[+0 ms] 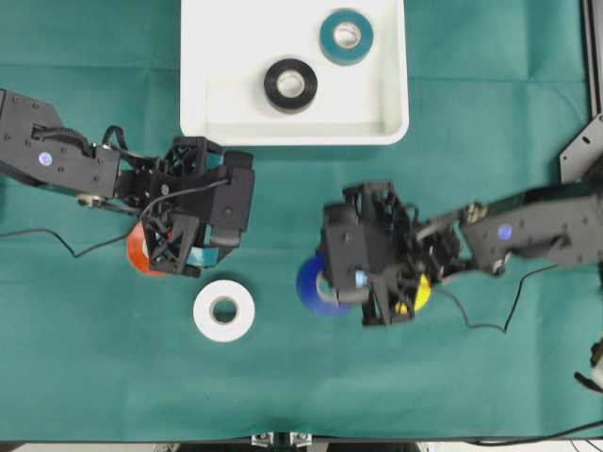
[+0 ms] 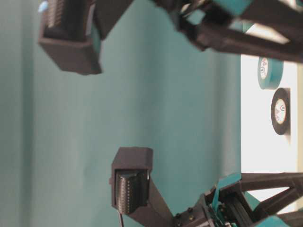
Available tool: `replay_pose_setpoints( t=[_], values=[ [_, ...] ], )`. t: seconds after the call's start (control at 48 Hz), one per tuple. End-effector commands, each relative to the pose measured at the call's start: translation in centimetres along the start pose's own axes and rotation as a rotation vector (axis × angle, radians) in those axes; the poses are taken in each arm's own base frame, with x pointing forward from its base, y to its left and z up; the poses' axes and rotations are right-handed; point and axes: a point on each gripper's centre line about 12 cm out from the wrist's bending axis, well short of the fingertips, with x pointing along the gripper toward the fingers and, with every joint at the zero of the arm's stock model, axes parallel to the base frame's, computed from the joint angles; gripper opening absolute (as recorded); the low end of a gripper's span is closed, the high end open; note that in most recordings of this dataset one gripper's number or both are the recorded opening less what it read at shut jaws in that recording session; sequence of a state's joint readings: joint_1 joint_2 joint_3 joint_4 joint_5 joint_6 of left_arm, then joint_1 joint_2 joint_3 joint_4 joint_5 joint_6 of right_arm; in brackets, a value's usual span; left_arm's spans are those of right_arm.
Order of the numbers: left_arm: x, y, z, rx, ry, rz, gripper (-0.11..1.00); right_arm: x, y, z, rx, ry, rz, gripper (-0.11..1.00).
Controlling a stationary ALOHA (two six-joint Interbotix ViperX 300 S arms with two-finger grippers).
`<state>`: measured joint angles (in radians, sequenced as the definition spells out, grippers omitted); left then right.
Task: Put the tape alternately from left to right into the white case.
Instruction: 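Carry the blue roll with the right gripper into the tray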
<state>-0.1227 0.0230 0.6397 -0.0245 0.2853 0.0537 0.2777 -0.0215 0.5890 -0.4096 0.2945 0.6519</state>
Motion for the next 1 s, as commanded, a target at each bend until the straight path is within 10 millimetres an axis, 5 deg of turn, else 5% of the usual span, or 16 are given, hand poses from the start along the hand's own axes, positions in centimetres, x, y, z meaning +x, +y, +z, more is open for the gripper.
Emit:
replay_pose_setpoints(
  t=[0.0, 0.98],
  values=[
    [-0.7, -0.2, 0.7, 0.004, -0.031, -0.003, 0.65, -1.4, -1.2, 1.7, 0.011, -0.063, -0.015, 0.29],
    [-0.6, -0.2, 0.5, 0.002, -0.028, -0.002, 0.65, -2.2, -15.0, 3.3, 0.104, -0.144, -0.268, 0.29]
  ],
)
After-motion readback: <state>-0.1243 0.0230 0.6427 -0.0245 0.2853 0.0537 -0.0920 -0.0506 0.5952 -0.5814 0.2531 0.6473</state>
